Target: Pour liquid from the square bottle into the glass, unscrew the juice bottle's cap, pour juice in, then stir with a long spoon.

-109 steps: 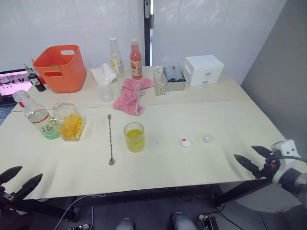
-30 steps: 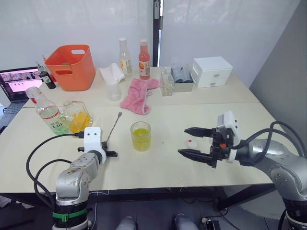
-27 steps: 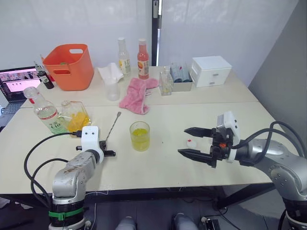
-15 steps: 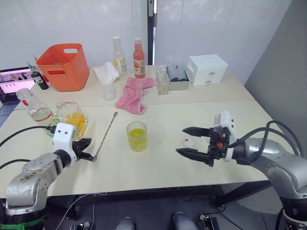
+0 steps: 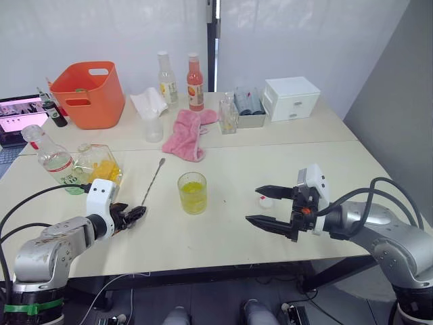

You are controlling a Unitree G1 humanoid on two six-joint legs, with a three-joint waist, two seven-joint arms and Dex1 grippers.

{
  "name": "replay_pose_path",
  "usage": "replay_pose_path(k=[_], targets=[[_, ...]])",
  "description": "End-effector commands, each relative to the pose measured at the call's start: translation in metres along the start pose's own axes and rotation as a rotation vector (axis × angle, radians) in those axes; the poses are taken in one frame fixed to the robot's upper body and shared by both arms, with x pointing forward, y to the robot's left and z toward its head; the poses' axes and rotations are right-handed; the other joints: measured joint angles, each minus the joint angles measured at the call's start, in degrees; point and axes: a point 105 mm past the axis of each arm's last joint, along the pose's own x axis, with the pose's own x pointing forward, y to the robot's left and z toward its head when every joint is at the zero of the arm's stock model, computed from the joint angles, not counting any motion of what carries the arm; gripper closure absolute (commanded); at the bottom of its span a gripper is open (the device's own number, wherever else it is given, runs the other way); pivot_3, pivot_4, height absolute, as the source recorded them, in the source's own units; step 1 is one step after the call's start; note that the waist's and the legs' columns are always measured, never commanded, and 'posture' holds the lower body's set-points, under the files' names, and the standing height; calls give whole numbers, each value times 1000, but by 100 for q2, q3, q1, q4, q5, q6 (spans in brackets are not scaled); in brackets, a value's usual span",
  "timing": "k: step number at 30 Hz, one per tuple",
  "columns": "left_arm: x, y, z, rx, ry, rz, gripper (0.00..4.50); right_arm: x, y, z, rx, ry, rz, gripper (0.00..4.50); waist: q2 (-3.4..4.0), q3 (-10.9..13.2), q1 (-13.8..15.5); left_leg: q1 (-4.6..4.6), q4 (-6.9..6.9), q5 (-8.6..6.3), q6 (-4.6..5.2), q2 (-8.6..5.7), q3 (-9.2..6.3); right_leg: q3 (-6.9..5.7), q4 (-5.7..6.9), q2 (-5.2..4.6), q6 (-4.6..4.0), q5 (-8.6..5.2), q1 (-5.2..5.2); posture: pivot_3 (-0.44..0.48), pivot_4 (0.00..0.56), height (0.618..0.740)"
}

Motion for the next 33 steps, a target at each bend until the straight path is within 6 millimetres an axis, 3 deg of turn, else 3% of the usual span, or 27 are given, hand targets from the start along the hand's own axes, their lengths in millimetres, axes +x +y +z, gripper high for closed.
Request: replay_pose_path(k=[1, 3, 9, 12, 18, 24, 28, 33], targets=[[7, 0, -4, 77, 78, 20, 1342, -3, 6, 11, -28, -38, 1, 0, 0, 0, 24, 0, 0, 0, 0, -1, 0, 0, 1, 0, 0, 0, 1, 0, 150, 739], [9, 0, -9, 93, 121, 17, 1602, -4, 6, 12, -29, -39, -1, 0, 1, 0, 24, 4, 0, 0, 0, -2, 1, 1, 1, -2, 0, 0, 5, 0, 150, 739], [8, -6, -18, 59, 217, -18, 3509, -3, 6, 14, -31, -45, -12, 0, 2, -1, -1, 9, -1, 0, 0, -1, 2, 2, 2, -1, 1, -1, 6, 0, 150, 739], [11, -13, -10, 31, 185, -46, 4467, -3, 6, 14, -29, -48, -19, 0, 3, -1, 7, 10, -7, 0, 0, -1, 2, 2, 1, -2, 0, -3, 6, 0, 150, 739], [12, -11, 16, 43, 74, -85, 4467, -1, 5, 13, -24, -46, -28, 0, 2, -1, 82, 9, -4, 0, 0, -3, 2, 1, 1, -3, 1, -2, 8, 0, 150, 739], [-5, 6, 42, 123, -21, -125, 4467, 2, 4, 12, -23, -49, -30, 0, -1, 1, 48, 1, -7, 0, 0, 1, 0, 0, 2, 0, -1, -3, -4, 0, 150, 739], [-30, 23, 55, 210, -55, -161, 4467, 4, 4, 12, -25, -54, -28, 0, -2, 2, -17, 1, -13, 0, 0, 2, 1, 0, 2, 0, -5, -5, -8, 0, 150, 739], [-60, 42, 48, 305, -26, -190, 4467, 5, 3, 13, -30, -57, -19, 0, 2, 5, -49, 9, -33, 0, 0, 6, 5, 1, 2, 0, -15, -12, -12, 0, 150, 739]])
